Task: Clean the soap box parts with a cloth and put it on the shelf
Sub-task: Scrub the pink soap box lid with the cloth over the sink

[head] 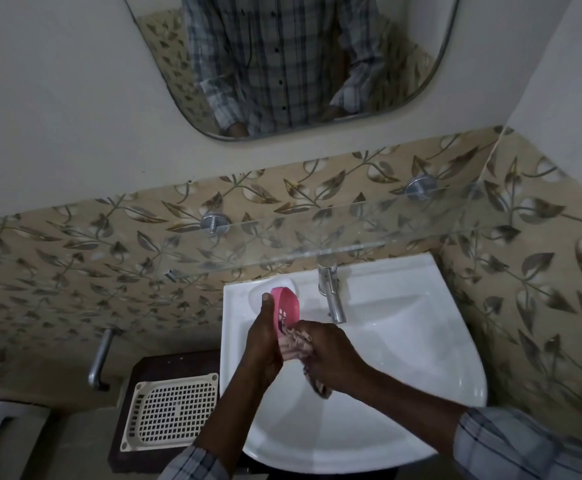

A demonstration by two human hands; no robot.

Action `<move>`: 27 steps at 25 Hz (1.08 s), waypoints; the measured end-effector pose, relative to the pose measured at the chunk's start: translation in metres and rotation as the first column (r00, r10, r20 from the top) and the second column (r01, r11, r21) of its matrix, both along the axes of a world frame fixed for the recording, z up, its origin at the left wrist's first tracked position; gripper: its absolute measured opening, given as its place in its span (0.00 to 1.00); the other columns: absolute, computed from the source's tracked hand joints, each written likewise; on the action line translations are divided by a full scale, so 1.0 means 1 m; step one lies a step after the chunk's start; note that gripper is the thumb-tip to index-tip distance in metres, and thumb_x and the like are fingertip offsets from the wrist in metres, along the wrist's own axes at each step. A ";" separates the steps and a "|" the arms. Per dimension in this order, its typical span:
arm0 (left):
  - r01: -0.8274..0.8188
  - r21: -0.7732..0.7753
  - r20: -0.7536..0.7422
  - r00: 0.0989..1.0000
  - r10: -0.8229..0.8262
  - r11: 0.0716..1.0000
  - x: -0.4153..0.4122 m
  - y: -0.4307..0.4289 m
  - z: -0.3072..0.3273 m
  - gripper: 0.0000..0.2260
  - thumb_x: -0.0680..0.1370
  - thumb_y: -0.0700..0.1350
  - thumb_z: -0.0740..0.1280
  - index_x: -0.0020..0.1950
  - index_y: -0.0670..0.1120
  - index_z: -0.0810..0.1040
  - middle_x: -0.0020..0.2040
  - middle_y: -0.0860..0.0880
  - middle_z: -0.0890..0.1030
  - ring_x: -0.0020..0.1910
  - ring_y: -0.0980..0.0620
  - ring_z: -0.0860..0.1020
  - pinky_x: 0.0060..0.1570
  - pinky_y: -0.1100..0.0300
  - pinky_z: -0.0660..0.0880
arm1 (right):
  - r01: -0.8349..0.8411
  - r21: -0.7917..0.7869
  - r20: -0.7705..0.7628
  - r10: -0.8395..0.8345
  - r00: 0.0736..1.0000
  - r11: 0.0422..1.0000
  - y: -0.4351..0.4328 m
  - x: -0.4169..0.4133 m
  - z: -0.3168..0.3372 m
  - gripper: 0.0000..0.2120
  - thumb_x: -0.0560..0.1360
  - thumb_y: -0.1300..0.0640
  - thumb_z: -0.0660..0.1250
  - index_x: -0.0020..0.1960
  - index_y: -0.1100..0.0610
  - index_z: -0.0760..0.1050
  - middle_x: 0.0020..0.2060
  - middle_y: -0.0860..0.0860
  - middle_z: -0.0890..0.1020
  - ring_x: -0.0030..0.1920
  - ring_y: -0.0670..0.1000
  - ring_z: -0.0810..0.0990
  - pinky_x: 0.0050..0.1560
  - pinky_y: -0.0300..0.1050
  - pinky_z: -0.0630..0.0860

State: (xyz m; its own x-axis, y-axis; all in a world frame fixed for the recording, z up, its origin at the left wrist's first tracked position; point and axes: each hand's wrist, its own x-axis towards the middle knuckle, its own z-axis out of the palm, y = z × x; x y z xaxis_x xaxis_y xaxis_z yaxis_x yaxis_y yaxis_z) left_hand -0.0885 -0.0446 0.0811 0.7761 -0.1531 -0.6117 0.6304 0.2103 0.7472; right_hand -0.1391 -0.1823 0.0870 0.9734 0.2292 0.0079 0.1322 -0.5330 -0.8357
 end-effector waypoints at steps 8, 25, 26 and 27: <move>0.073 -0.076 0.376 0.926 -0.039 0.994 -0.007 0.004 -0.013 0.27 0.82 0.64 0.52 0.75 0.50 0.69 0.67 0.45 0.79 0.67 0.47 0.77 0.65 0.49 0.74 | 0.759 0.626 -0.780 0.140 0.610 0.182 -0.020 0.048 0.062 0.12 0.79 0.72 0.57 0.41 0.66 0.76 0.25 0.58 0.81 0.23 0.52 0.81 0.28 0.42 0.81; -0.031 -0.554 -0.073 0.997 -0.011 0.832 -0.004 0.005 -0.012 0.39 0.75 0.67 0.61 0.72 0.36 0.71 0.65 0.31 0.77 0.60 0.35 0.80 0.58 0.40 0.78 | -0.109 -0.293 0.523 0.255 0.813 0.950 -0.052 0.028 0.035 0.20 0.61 0.75 0.73 0.51 0.65 0.84 0.48 0.58 0.87 0.48 0.58 0.86 0.47 0.49 0.83; -0.040 -0.581 -0.045 0.999 0.018 0.813 -0.004 0.006 -0.014 0.40 0.72 0.66 0.67 0.72 0.36 0.71 0.66 0.32 0.77 0.60 0.35 0.80 0.57 0.41 0.79 | 0.030 -0.213 0.441 0.069 0.895 0.977 -0.054 0.030 0.040 0.20 0.64 0.74 0.71 0.53 0.62 0.84 0.49 0.56 0.87 0.49 0.56 0.86 0.47 0.43 0.81; -0.053 -0.626 -0.029 0.999 0.045 0.778 -0.003 0.007 -0.014 0.43 0.68 0.64 0.73 0.72 0.36 0.72 0.66 0.32 0.77 0.60 0.35 0.80 0.57 0.41 0.79 | 0.198 -0.065 0.293 -0.170 0.941 0.978 -0.053 0.031 0.040 0.19 0.67 0.73 0.69 0.55 0.60 0.83 0.48 0.54 0.87 0.48 0.54 0.86 0.47 0.39 0.79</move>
State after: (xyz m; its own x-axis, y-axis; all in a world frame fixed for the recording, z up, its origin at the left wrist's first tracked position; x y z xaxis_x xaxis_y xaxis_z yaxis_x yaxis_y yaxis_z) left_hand -0.0918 -0.0371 0.0671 0.7864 -0.4676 -0.4036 0.6143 0.6603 0.4320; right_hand -0.1083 -0.2350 0.1271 0.9587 0.0592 0.2780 0.2496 -0.6434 -0.7237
